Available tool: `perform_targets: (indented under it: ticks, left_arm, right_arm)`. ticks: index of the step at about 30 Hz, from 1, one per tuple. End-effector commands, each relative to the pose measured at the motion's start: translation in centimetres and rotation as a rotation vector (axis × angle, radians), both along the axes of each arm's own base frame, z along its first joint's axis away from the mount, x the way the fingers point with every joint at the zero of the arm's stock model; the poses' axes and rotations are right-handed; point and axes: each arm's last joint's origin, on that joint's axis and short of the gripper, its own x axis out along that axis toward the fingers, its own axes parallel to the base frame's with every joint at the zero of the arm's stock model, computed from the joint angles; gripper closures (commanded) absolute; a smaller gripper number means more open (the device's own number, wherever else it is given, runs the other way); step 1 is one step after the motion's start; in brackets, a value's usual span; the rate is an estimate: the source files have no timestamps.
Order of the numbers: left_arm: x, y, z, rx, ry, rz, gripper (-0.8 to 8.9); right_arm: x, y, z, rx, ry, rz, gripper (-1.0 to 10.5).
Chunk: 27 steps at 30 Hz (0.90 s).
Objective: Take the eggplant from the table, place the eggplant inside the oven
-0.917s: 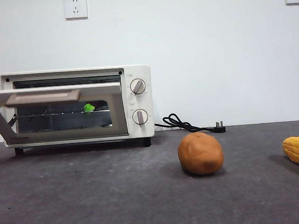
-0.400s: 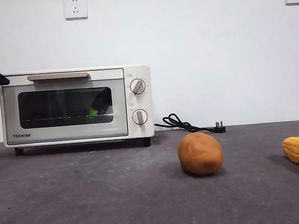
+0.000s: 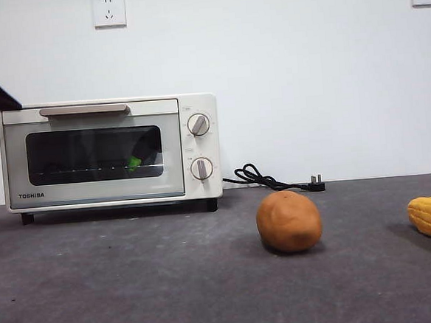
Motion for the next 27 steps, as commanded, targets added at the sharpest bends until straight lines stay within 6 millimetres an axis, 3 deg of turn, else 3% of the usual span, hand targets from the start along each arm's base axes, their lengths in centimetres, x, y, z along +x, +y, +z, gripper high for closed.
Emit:
perform_targets:
  ticks: [1, 10, 16, 27]
  left_arm:
    - [-1.3, -0.5, 1.7, 0.054, -0.021, 0.005, 8.20]
    - [-7.4, -2.1, 7.1, 0.146, -0.010, 0.057, 8.20]
    - [-12.0, -4.5, 10.1, 0.187, -0.013, 0.065, 8.20]
    - [-20.1, -9.2, 13.0, 0.318, -0.032, 0.046, 8.20]
  right_arm:
    - [-0.1, -0.1, -0.3, -0.014, 0.020, -0.008, 9.5]
    - [0.1, 0.1, -0.1, -0.009, -0.014, 0.011, 9.5]
    - [0.3, 0.2, 0.1, 0.005, -0.052, 0.024, 9.5]
    - [0.9, 0.6, 0.7, 0.052, -0.126, 0.030, 9.5]
